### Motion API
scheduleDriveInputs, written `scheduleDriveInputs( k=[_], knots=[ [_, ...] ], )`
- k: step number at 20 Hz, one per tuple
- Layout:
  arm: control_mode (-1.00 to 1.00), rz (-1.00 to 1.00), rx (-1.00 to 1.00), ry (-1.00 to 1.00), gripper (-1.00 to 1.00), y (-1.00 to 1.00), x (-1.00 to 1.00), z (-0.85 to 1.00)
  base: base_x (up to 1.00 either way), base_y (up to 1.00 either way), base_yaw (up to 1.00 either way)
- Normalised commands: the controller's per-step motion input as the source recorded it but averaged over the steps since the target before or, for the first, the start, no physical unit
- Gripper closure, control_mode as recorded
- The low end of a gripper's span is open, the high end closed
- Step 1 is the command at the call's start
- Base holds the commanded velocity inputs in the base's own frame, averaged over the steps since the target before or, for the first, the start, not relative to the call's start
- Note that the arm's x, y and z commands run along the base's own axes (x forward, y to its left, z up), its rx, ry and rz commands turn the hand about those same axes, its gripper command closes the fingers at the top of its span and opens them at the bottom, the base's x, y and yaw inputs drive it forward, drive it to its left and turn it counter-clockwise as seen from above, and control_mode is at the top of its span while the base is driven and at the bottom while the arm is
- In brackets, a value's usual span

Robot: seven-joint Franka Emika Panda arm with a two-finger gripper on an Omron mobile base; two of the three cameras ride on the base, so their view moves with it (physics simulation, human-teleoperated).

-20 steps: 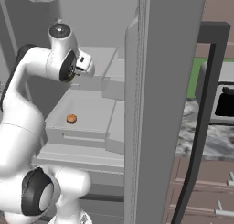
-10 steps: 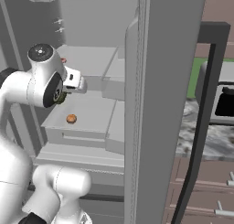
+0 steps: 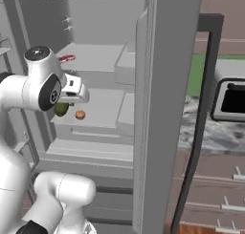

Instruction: Open the fridge, remove the tangerine, cucumber, and steak, and place them on any counter.

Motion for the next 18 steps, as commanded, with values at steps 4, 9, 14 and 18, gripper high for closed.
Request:
scheduleDriveInputs(
  k=[4,9,14,18],
  knots=[
    [1.00,0.00,0.00,0.00,1.00,0.00,0.00,0.00,-1.00,-0.31,-0.02],
    [1.00,0.00,0.00,0.00,1.00,0.00,0.00,0.00,-1.00,-0.27,-0.04],
    [1.00,0.00,0.00,0.00,1.00,0.00,0.00,0.00,-1.00,-0.39,-0.07],
    [1.00,0.00,0.00,0.00,1.00,0.00,0.00,0.00,-0.34,-0.90,-0.06]
  ],
)
